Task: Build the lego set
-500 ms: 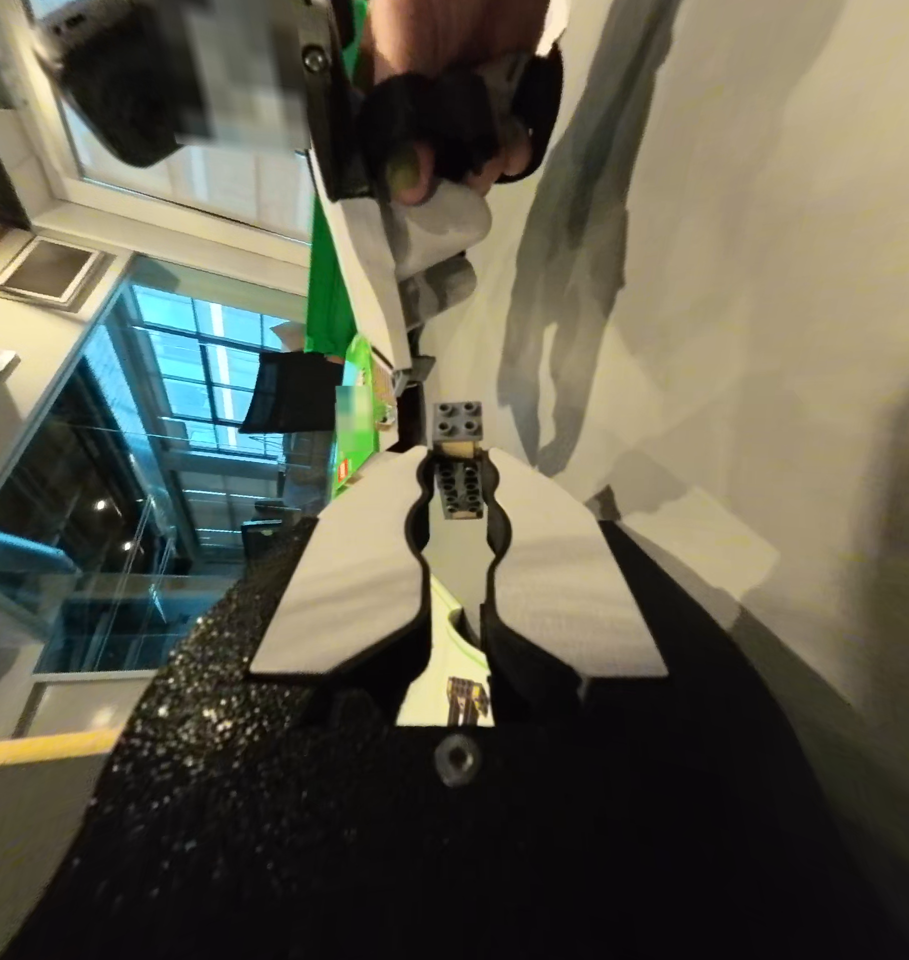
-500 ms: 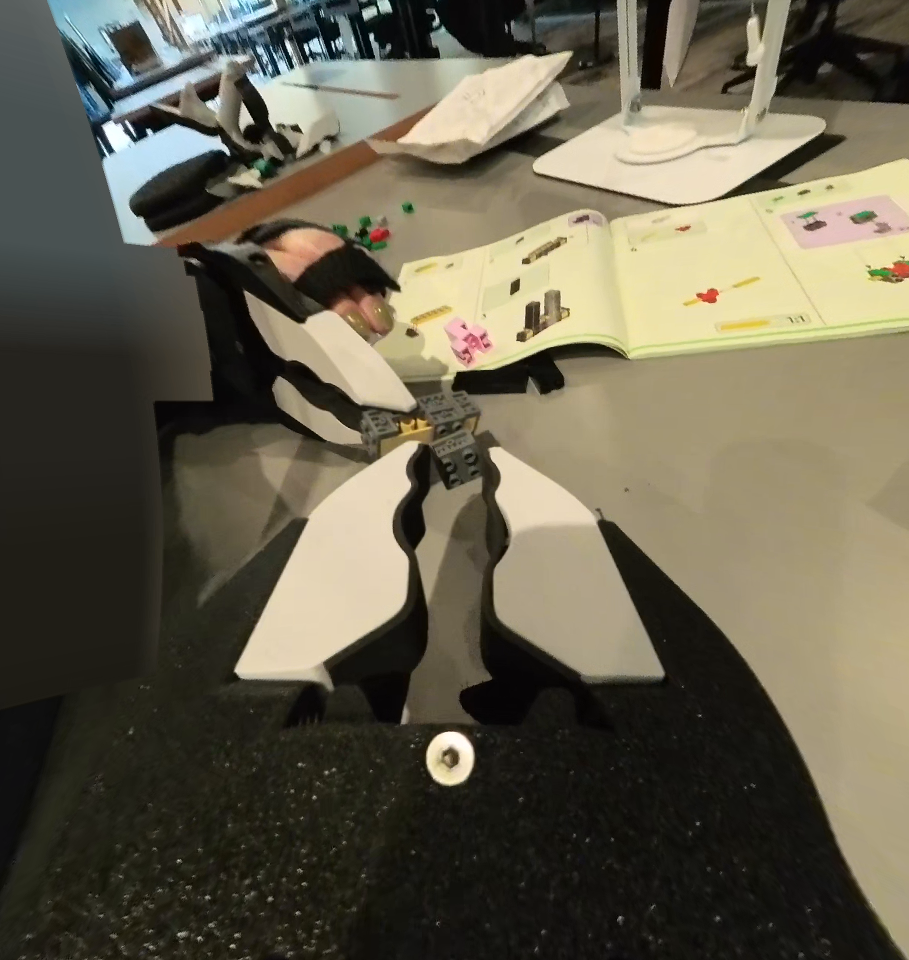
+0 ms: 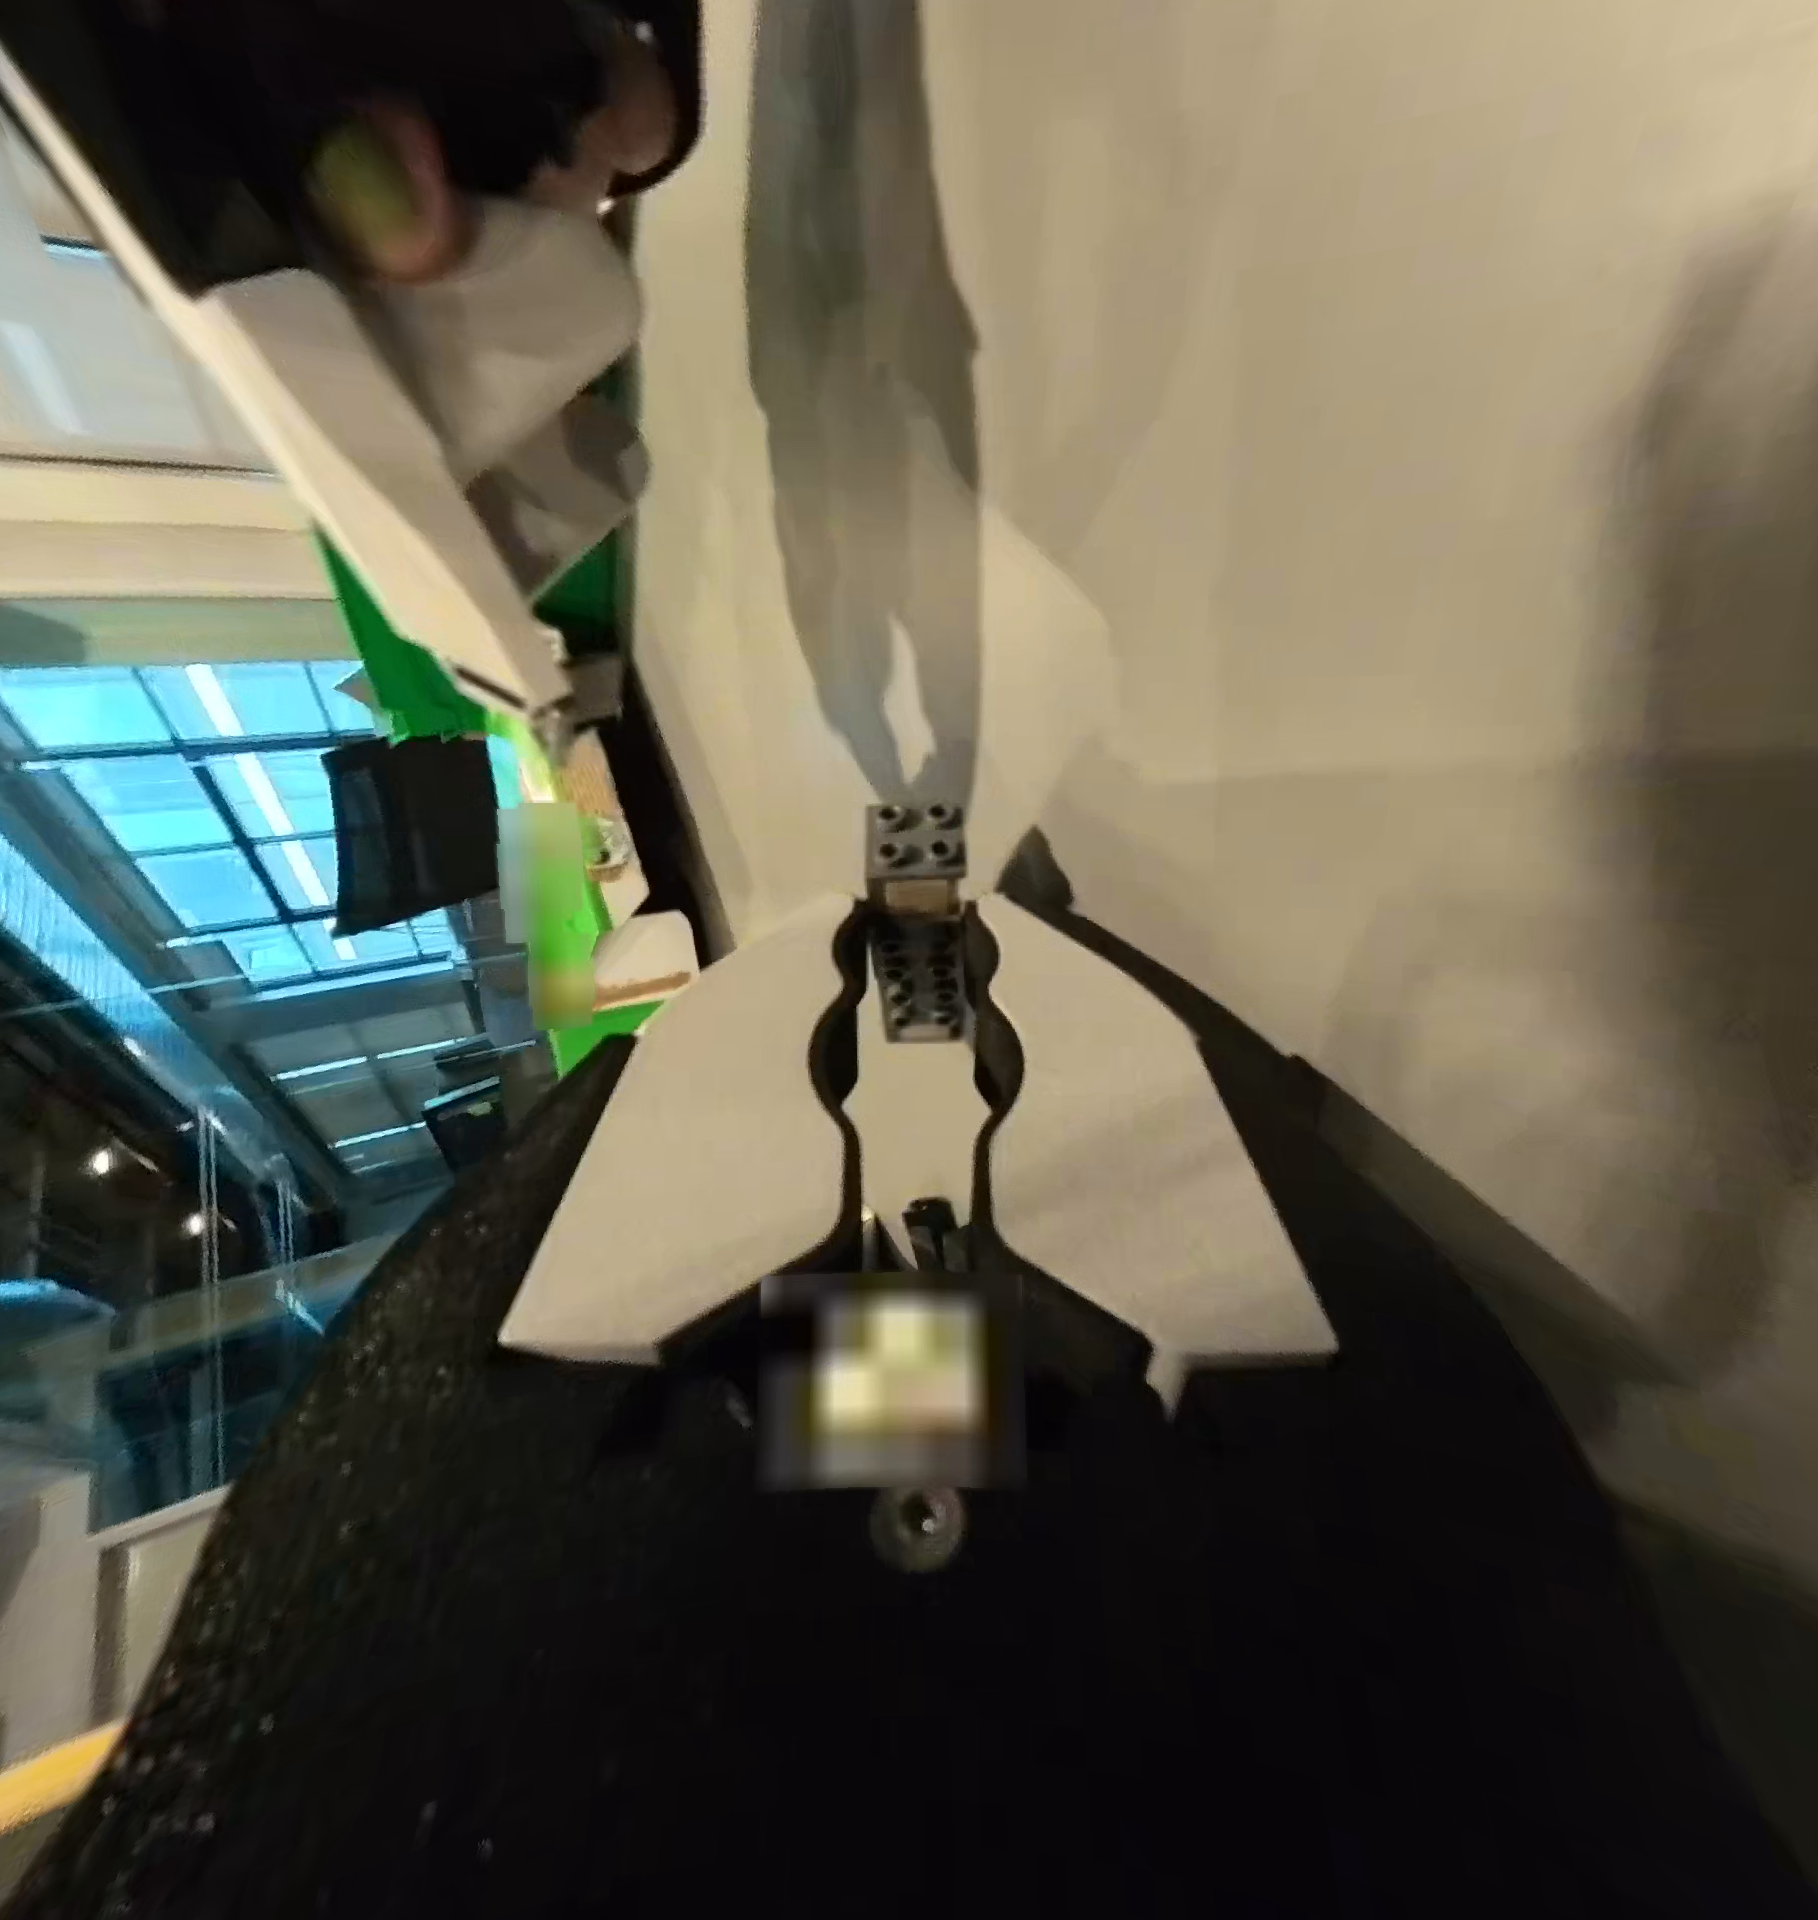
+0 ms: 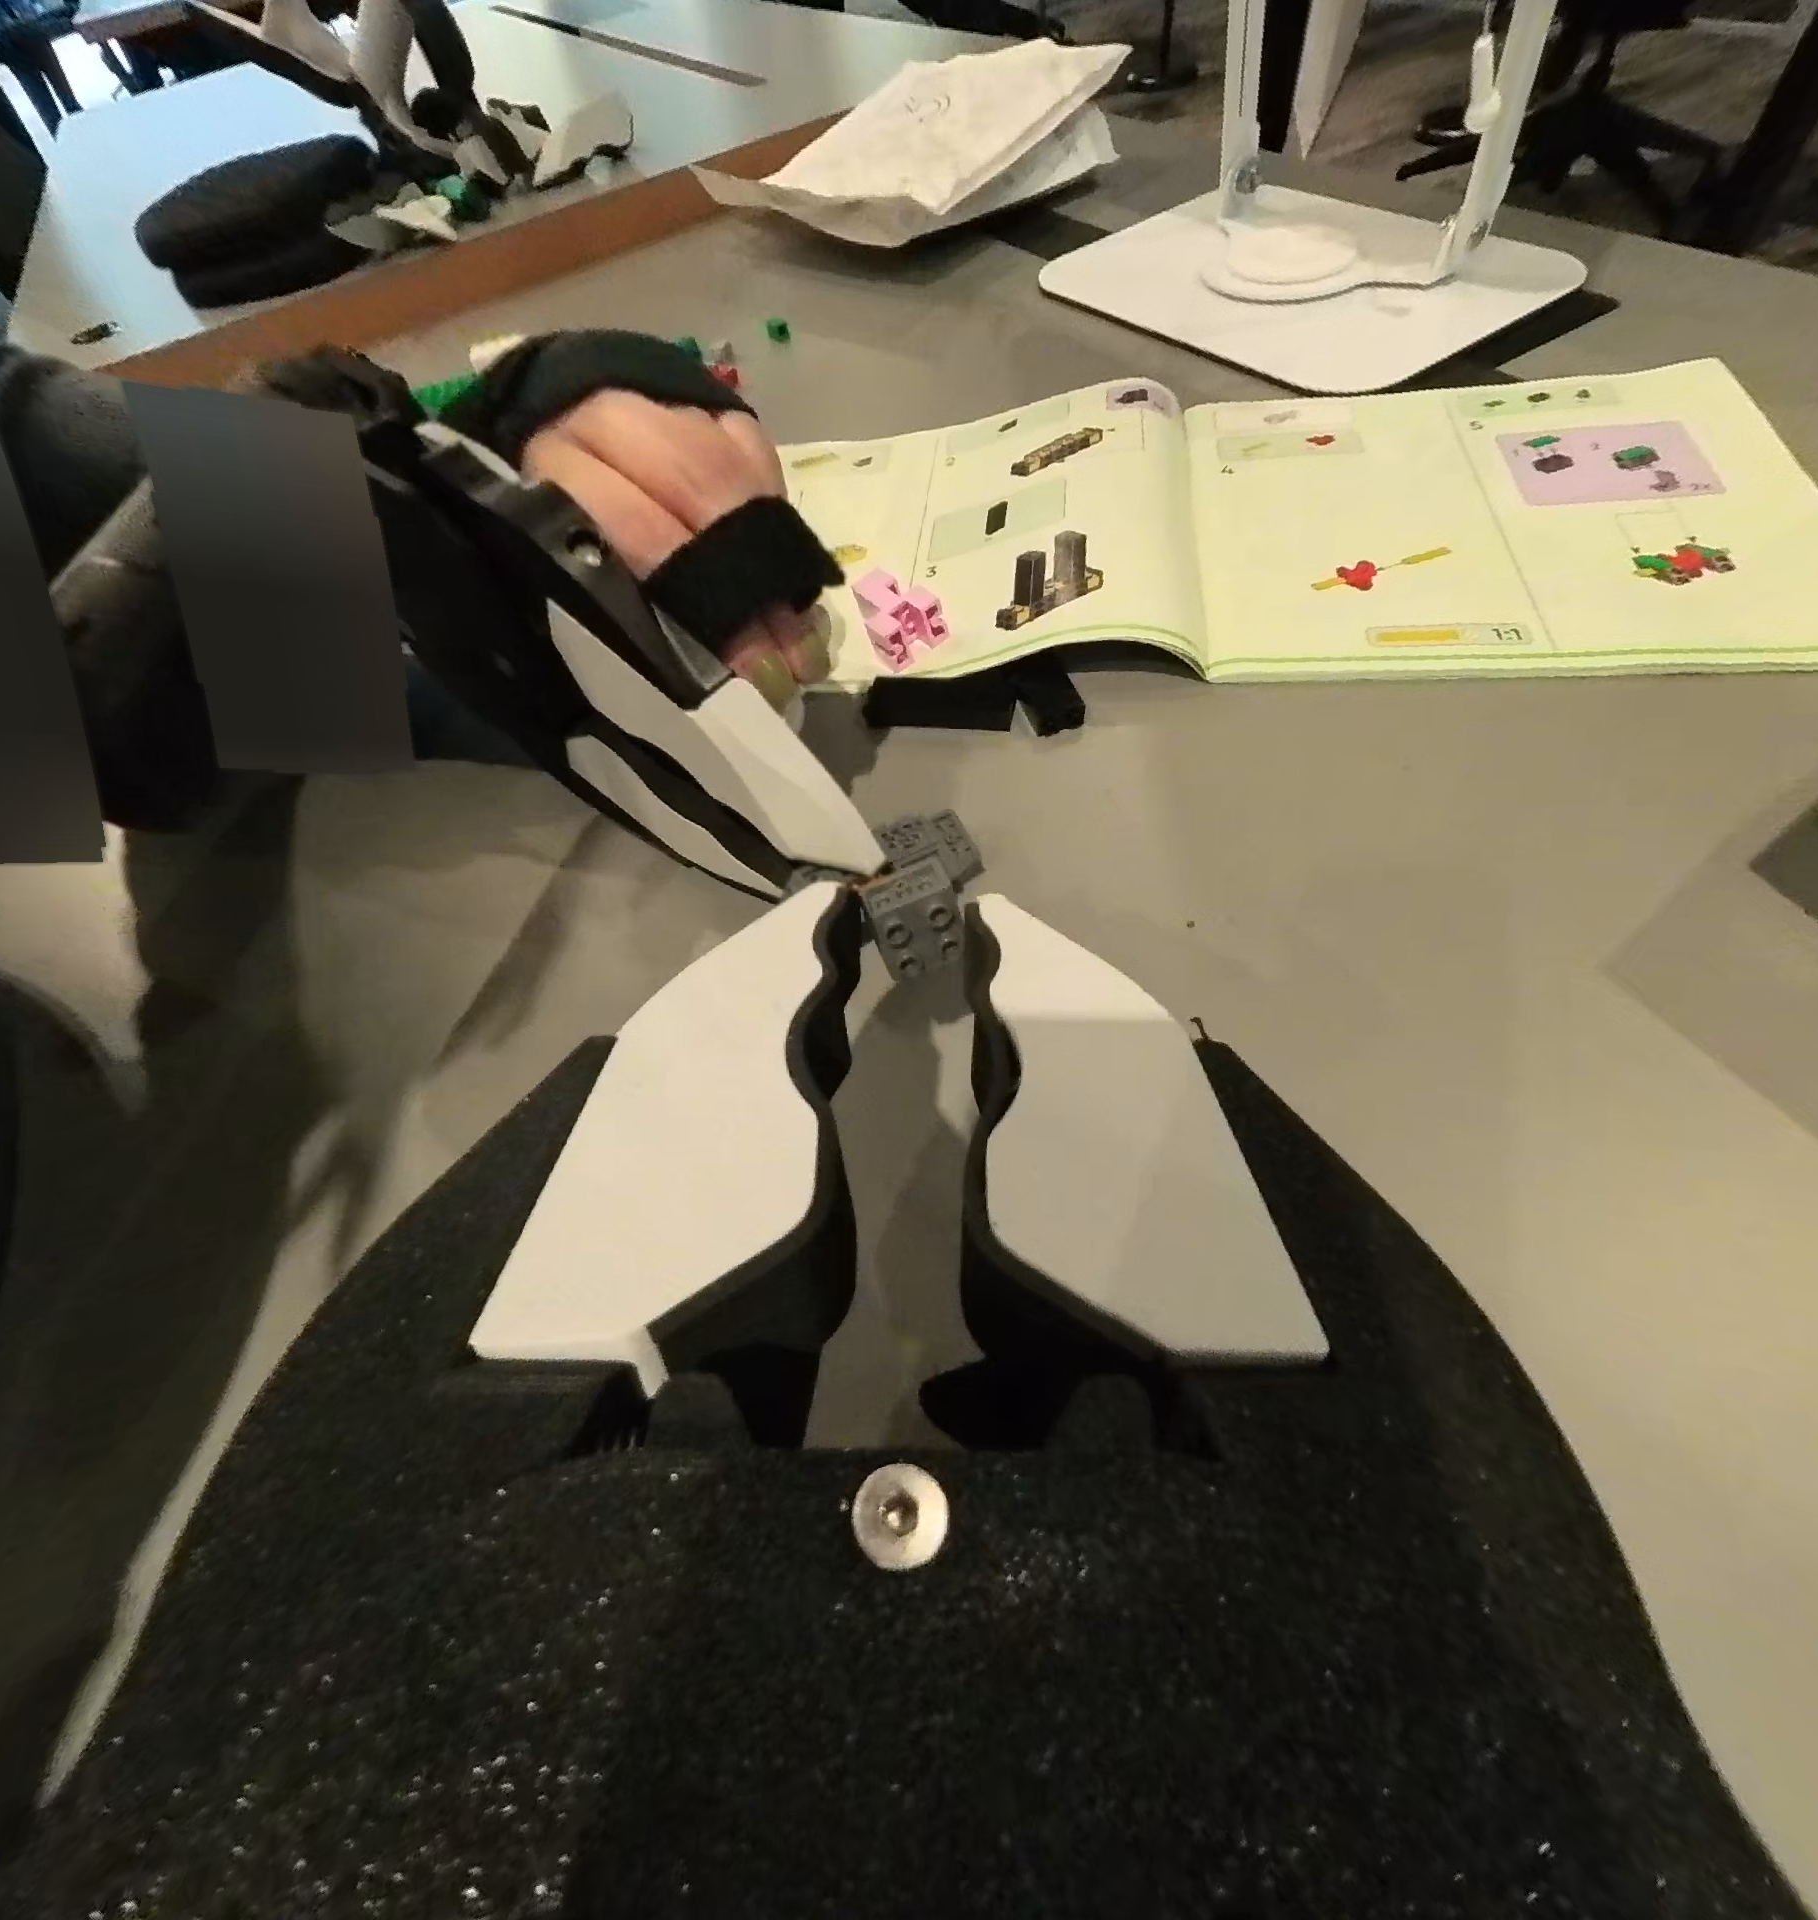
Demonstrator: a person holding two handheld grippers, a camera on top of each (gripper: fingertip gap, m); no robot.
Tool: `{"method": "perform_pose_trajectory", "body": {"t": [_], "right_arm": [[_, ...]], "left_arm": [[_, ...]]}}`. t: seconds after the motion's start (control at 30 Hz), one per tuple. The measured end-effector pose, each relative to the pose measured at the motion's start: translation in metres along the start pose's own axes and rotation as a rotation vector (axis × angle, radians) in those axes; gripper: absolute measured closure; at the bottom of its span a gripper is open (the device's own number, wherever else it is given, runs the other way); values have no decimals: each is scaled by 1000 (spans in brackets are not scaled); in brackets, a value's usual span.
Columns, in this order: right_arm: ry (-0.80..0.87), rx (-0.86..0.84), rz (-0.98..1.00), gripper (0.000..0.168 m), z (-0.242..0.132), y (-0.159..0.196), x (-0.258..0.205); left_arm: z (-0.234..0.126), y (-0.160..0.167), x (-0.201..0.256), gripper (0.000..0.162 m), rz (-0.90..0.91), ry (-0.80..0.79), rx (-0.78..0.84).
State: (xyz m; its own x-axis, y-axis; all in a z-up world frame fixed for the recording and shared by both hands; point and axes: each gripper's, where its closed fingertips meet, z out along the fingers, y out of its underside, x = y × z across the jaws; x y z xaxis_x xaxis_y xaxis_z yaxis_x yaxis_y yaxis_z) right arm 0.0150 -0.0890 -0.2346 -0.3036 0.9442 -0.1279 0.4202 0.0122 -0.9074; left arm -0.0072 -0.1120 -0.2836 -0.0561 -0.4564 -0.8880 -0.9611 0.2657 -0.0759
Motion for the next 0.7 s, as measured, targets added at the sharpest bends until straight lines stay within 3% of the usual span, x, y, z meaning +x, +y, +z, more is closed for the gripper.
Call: {"method": "perform_pose_trajectory", "body": {"t": [0.23, 0.4, 0.7], "right_arm": [[-27, 20, -4, 150, -6, 1, -3], [-60, 33, -10, 150, -7, 0, -6], [-118, 52, -12, 150, -6, -1, -12]], "left_arm": [[-2, 2, 5, 140, -2, 23, -33], [-12, 10, 3, 122, -135, 51, -38], [-36, 43, 12, 115, -347, 158, -140]]}}
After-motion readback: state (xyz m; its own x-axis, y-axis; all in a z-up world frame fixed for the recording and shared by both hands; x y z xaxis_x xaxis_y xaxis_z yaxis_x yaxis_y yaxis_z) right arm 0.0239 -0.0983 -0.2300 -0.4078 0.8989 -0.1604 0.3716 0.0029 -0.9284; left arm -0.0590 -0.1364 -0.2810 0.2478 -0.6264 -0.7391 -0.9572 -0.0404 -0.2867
